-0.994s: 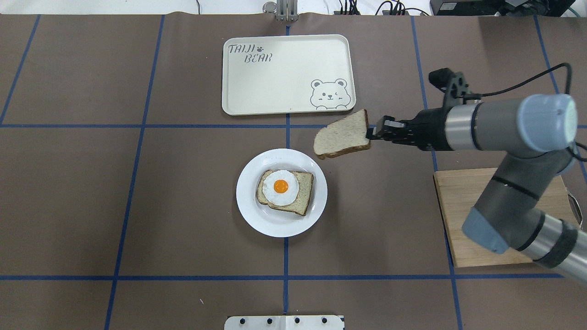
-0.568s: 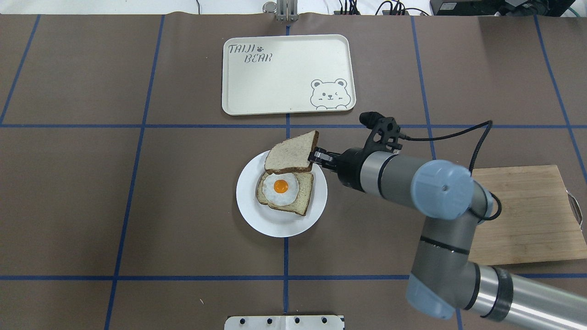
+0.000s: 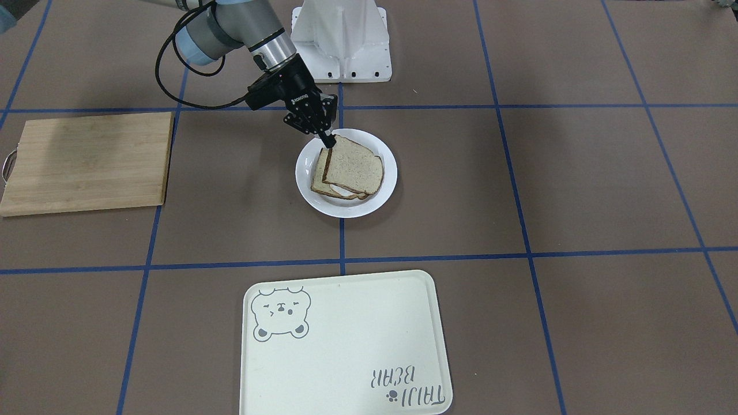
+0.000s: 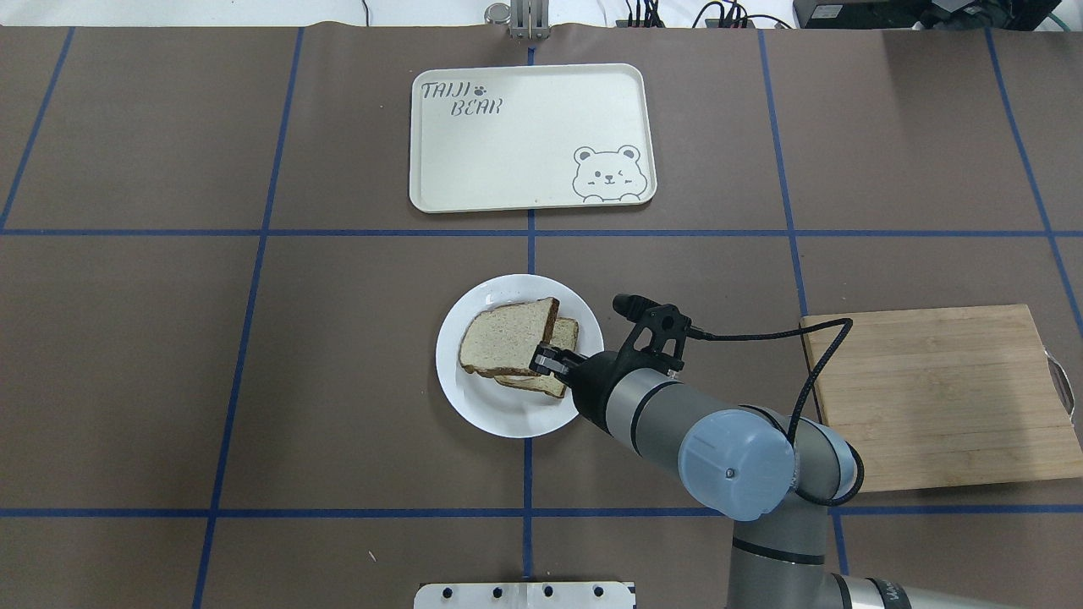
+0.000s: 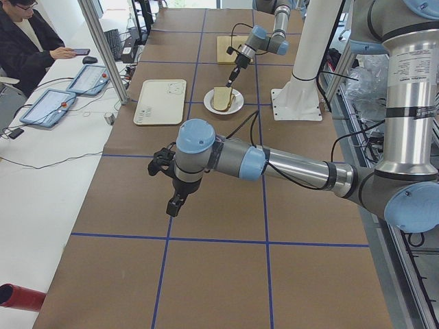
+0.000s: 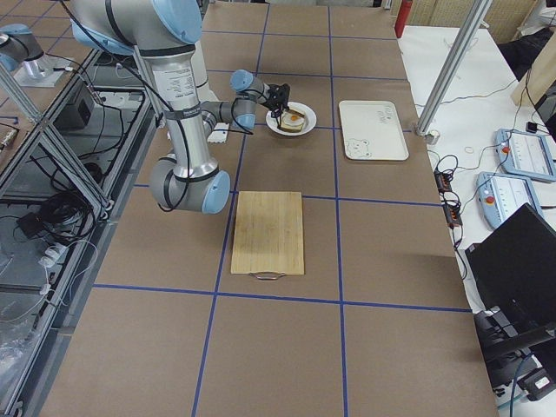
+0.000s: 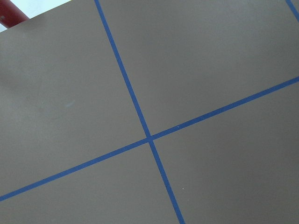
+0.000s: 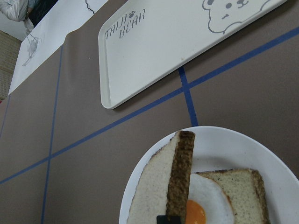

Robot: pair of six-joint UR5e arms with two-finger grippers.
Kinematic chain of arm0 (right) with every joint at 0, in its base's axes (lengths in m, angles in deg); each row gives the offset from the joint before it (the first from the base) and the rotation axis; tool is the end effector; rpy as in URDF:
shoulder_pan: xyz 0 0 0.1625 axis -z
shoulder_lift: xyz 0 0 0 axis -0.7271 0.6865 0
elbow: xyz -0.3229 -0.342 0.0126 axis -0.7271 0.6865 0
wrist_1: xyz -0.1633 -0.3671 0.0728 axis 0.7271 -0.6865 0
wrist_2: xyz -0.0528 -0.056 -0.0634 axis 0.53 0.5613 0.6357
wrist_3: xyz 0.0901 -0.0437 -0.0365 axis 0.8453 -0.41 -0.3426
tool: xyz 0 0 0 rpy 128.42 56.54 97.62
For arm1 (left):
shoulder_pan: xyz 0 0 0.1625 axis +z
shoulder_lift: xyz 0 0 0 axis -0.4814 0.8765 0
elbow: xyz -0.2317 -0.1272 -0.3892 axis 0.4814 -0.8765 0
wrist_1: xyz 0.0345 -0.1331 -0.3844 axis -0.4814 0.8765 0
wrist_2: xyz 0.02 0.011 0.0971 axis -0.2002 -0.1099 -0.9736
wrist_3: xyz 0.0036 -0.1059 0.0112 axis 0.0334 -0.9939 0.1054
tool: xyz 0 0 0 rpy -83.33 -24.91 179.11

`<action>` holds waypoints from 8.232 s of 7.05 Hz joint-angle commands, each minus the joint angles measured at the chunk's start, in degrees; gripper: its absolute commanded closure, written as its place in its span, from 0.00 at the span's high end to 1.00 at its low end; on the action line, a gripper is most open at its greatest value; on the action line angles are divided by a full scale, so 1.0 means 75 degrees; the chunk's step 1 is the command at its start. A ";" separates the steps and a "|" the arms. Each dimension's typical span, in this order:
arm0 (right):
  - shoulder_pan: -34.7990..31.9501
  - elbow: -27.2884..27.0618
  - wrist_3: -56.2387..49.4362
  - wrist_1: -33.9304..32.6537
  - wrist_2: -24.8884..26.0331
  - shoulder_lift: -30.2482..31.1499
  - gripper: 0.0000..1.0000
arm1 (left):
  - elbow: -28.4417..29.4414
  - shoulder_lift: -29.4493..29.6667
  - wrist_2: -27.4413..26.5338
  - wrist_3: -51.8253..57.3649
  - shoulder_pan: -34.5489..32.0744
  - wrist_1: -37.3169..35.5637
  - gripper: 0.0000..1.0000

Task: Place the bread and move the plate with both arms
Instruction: 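Lay the bread slice over the egg toast and open the right gripper, then withdraw the right gripper away from the plate toward its side, then reach the left gripper to the plate rim nearest it and grip it, then slide the plate with the left gripper onto the white bear tray, then release the plate and withdraw the left gripper away from the tray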

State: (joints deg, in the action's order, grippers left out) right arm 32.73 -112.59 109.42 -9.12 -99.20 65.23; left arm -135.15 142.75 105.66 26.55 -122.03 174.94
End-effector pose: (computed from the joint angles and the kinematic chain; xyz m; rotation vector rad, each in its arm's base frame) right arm -0.5589 -0.3082 0.2896 0.3681 -1.3314 0.4677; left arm -0.0869 -0.4641 0.5931 0.3723 0.7037 0.2705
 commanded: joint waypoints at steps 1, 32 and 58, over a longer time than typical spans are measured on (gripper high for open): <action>-0.0042 -0.0049 -0.0556 0.0047 -0.0175 0.0133 0.10 | 0.0000 0.0010 0.0003 0.0003 0.0000 0.0007 0.98; -1.0027 0.0337 -1.2865 -0.4195 -0.8157 0.4657 1.00 | 0.2461 0.3233 -0.6161 -1.5804 1.0206 0.9135 0.37; -1.0027 0.0431 -1.2830 -0.4183 -0.8228 0.4680 1.00 | 0.3151 0.4926 -0.3863 -1.4978 0.6825 0.7186 0.99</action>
State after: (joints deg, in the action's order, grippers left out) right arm -42.48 -109.41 13.49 -40.52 -160.72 100.16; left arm -101.90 184.39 69.01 -90.21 -67.57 236.09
